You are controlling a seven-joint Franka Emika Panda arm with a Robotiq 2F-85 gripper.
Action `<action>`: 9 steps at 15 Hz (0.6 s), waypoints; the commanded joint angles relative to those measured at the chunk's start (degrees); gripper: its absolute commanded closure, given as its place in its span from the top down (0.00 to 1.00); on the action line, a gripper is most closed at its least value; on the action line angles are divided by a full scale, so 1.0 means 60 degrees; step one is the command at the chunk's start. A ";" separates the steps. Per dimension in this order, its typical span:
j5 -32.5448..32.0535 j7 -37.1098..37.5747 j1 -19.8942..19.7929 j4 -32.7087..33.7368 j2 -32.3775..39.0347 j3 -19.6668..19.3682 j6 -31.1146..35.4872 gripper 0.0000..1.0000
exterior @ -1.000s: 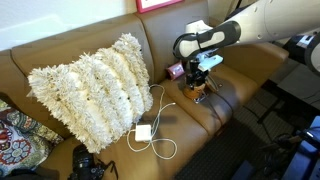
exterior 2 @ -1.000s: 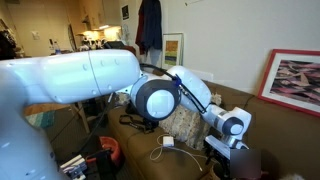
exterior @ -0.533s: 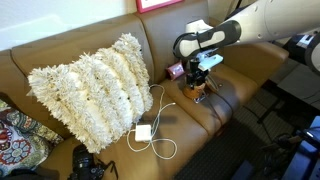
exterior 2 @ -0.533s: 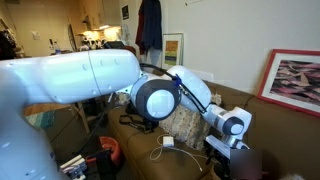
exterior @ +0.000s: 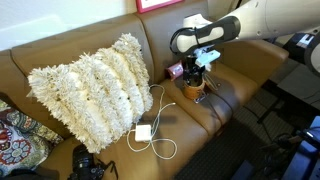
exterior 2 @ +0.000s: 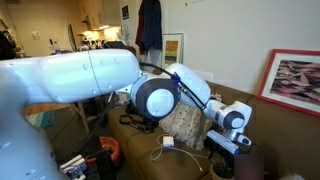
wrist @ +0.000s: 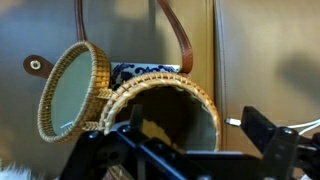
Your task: Pick up the brown object from the couch and slightly move it to the right.
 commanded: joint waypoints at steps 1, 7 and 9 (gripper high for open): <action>-0.0150 -0.0087 0.0028 0.0220 0.0000 0.0102 -0.0248 1.00; -0.0218 0.0106 0.0046 -0.0107 0.0017 -0.0033 -0.0312 1.00; -0.0228 0.0101 -0.0016 -0.0210 0.0028 -0.0066 -0.0390 1.00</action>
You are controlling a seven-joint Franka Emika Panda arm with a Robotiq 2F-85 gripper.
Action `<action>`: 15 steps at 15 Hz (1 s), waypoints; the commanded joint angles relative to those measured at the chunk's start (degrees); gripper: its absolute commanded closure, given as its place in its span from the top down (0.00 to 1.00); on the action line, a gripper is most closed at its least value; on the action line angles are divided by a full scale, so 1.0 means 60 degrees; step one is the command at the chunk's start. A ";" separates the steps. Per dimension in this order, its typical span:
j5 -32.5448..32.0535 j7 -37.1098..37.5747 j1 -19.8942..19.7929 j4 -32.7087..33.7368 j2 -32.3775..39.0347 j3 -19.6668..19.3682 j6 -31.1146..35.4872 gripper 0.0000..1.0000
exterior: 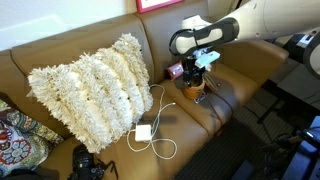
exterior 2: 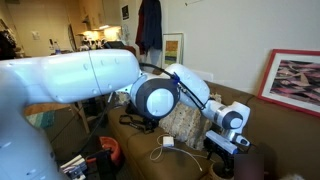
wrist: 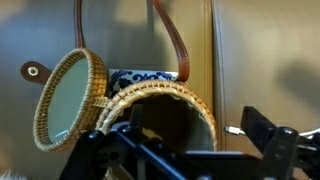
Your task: Pick up the brown object from the couch and slightly move it to the right.
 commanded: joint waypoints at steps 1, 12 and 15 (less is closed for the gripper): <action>-0.0207 0.0051 -0.0137 -0.0223 0.0002 -0.0033 -0.0216 1.00; -0.0196 0.0419 -0.0016 0.1459 -0.0042 -0.0089 -0.1458 1.00; -0.0196 0.0400 0.0045 0.1991 -0.0072 -0.0009 -0.1671 1.00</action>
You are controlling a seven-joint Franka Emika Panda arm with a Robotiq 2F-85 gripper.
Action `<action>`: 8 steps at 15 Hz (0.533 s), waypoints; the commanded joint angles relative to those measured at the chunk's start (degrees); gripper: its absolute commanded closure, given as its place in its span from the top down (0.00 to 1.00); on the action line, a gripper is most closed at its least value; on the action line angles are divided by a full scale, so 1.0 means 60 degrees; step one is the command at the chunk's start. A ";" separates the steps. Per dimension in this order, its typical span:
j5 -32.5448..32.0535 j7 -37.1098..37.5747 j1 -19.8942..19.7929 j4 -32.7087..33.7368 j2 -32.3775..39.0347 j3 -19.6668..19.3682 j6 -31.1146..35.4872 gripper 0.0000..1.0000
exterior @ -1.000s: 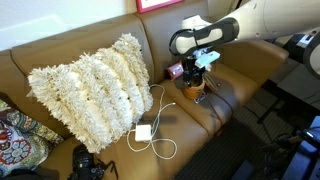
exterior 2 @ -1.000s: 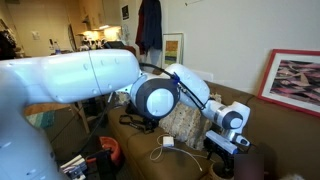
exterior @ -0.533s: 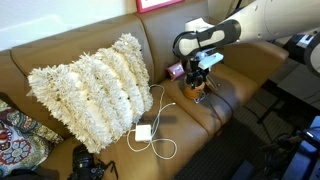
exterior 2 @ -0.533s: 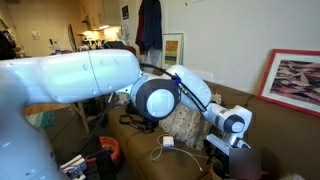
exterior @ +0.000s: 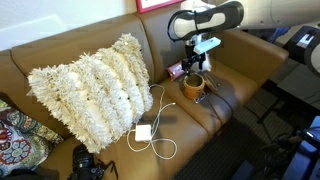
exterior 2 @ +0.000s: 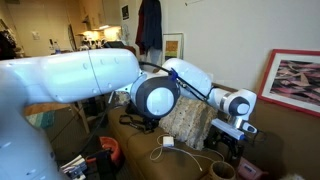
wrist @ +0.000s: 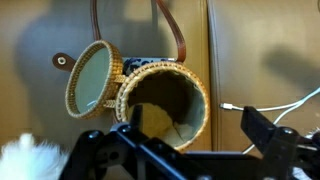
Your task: Pick up the brown object from the couch and slightly move it to the right.
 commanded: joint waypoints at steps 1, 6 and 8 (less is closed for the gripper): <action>-0.0191 0.0037 0.0086 0.0399 -0.0009 0.0072 -0.0180 1.00; -0.0241 0.0024 0.0154 -0.0291 0.0068 0.0061 0.0109 1.00; -0.0257 -0.0020 0.0110 -0.0533 0.0108 0.0055 0.0091 1.00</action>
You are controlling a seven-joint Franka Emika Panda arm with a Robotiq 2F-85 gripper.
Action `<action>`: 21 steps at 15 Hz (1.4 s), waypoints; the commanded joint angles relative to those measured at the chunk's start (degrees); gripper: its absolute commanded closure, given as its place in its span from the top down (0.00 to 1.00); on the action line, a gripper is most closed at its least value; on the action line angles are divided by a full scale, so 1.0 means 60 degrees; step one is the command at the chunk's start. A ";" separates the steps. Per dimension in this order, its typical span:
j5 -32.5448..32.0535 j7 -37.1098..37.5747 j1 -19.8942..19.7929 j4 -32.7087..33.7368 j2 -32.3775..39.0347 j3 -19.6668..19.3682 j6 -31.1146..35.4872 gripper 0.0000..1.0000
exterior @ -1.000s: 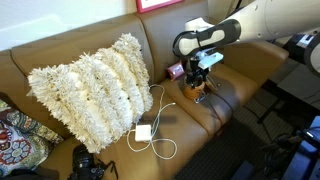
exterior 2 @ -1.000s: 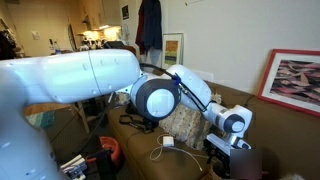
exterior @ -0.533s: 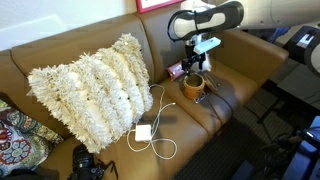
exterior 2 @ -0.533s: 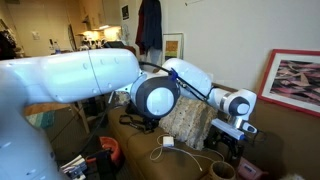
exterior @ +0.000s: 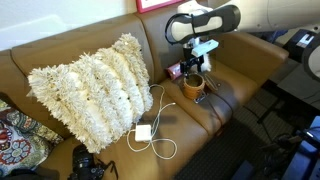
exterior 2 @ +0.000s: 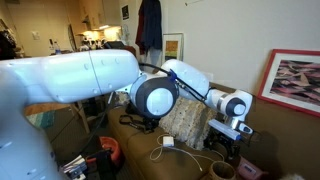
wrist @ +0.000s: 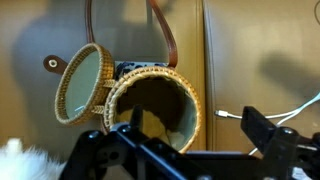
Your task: Pick up the brown object from the couch and slightly move it to the right.
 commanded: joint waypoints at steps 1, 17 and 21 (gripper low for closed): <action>-0.0242 -0.0054 -0.0087 -0.0567 0.0005 0.0037 0.0205 1.00; -0.0568 -0.0660 -0.0701 -0.1189 0.0025 -0.0046 0.0183 1.00; -0.0613 -0.0754 -0.0693 -0.1219 0.0024 -0.0052 0.0234 1.00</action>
